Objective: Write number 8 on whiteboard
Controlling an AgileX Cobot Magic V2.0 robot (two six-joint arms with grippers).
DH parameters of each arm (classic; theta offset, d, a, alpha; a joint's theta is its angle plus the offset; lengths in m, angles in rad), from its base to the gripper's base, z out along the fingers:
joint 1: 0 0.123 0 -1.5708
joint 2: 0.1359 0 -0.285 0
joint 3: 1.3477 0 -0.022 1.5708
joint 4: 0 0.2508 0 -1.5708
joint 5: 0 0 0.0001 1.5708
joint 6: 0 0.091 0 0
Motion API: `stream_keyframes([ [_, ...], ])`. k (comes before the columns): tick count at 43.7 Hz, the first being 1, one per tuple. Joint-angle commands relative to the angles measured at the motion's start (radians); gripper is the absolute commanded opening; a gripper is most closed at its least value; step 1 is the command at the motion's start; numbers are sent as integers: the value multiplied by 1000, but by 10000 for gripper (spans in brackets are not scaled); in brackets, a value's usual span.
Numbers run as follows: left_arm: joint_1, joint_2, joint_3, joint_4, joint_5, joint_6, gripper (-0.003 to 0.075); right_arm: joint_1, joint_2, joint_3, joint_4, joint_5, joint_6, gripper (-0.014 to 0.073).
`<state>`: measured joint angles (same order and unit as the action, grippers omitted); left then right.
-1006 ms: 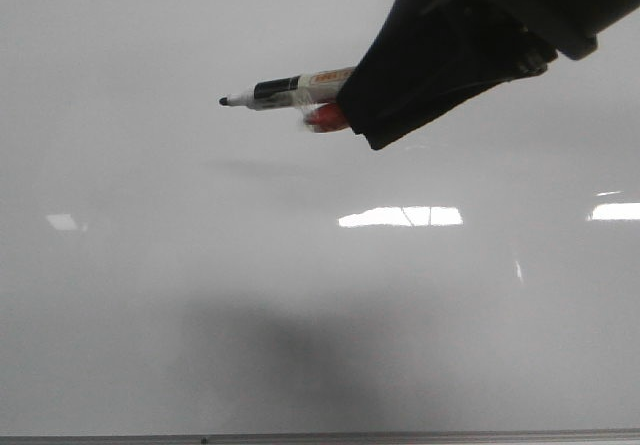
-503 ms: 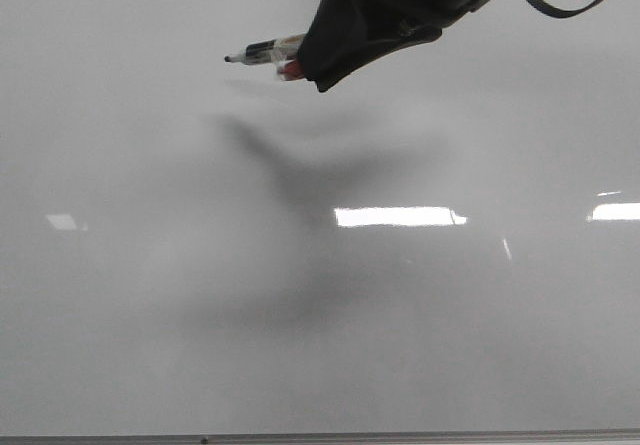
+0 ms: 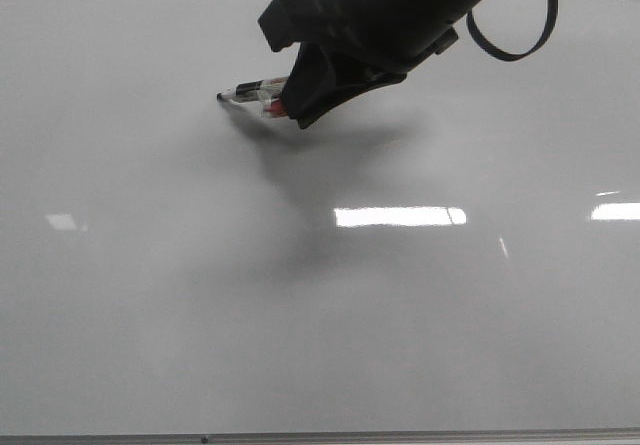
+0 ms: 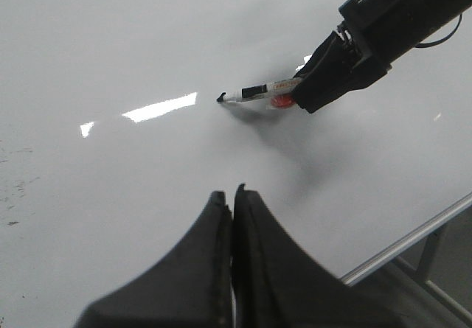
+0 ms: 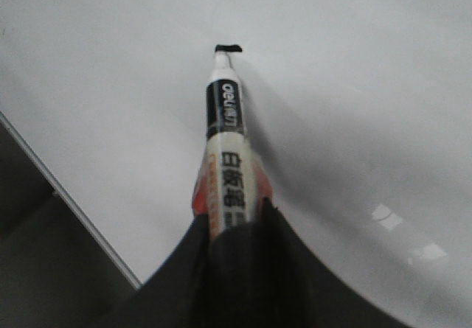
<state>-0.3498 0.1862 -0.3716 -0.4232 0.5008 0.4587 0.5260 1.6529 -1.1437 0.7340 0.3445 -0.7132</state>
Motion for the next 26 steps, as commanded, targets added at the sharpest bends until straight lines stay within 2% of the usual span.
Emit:
stream_keyframes([
  [1,0,8,-26,-25,-74,-10,-20,-8,-7,-29,5,-36,1,-67],
  [8,0,8,-26,-25,-74,-10,-20,-18,-5,-17,-17,27,2,-58],
  [26,0,8,-26,-25,-76,-10,-20,-90,-81,151,-25,22,2,-58],
])
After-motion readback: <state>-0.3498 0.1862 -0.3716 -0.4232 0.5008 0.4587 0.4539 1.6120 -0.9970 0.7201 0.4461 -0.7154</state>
